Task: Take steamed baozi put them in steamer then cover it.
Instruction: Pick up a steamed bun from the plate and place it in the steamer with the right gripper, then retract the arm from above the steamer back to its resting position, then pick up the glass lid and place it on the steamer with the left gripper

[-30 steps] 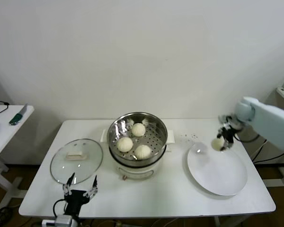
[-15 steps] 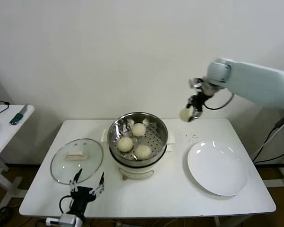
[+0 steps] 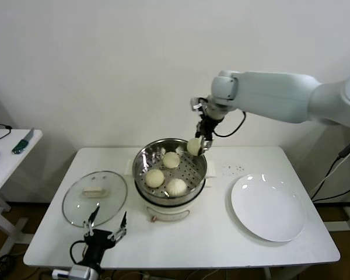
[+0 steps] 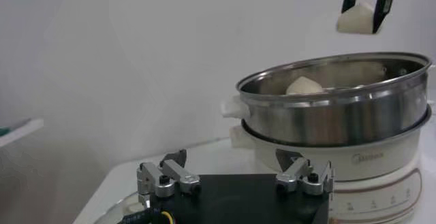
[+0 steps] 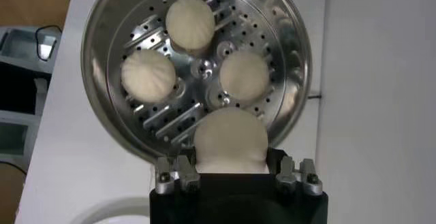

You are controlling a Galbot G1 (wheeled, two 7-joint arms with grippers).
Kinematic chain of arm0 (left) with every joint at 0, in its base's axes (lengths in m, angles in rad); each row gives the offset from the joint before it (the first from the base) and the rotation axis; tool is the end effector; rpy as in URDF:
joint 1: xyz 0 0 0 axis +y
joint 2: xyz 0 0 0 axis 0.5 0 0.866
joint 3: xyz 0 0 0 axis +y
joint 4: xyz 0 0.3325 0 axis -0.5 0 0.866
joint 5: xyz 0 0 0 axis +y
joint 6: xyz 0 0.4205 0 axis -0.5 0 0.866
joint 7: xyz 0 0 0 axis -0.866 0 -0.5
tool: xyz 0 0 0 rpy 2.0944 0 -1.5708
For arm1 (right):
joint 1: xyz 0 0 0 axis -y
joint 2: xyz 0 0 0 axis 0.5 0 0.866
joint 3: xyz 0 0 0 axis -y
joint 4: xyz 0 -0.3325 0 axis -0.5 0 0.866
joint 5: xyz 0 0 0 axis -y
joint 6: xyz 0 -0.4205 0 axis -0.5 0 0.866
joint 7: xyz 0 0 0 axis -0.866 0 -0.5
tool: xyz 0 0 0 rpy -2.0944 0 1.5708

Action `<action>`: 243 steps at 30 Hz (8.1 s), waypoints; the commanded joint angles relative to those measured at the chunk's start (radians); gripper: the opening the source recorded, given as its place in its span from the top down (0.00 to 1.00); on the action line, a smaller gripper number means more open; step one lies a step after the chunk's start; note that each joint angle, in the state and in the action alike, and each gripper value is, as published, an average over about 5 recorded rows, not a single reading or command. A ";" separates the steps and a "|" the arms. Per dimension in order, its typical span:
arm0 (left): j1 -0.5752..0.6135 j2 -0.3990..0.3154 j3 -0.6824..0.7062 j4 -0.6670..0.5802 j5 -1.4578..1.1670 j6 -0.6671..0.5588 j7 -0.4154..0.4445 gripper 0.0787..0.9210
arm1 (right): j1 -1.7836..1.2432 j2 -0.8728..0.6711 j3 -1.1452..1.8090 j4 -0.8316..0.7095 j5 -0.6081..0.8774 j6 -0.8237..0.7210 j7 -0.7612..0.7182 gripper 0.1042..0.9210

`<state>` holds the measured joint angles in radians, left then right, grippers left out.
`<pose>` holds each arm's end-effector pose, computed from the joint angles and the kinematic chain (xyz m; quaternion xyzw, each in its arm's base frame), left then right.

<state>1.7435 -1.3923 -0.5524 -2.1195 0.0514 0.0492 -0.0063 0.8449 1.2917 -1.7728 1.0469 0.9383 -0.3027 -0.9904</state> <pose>0.2049 0.0303 -0.3141 -0.0364 -0.9890 -0.1076 0.0951 0.6426 0.1123 -0.0408 0.5416 -0.5460 0.5130 0.3814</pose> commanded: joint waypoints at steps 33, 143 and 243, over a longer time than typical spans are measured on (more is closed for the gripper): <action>-0.017 0.029 -0.014 0.014 -0.006 0.008 -0.003 0.12 | -0.100 0.070 -0.011 -0.050 0.006 -0.009 -0.004 0.12; -0.651 0.099 -0.004 0.822 1.334 0.086 -0.111 0.12 | -2.272 -0.206 2.464 0.665 -0.422 0.366 0.704 0.12; -0.946 0.011 0.723 0.342 1.338 0.736 0.277 0.91 | -2.166 -0.144 2.420 0.538 -0.637 0.388 0.746 0.12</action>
<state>0.9037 -1.1533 0.0672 -1.9665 1.2991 0.7369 0.1972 -1.3146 1.1399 0.6324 1.5891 0.3115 0.0830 -0.2477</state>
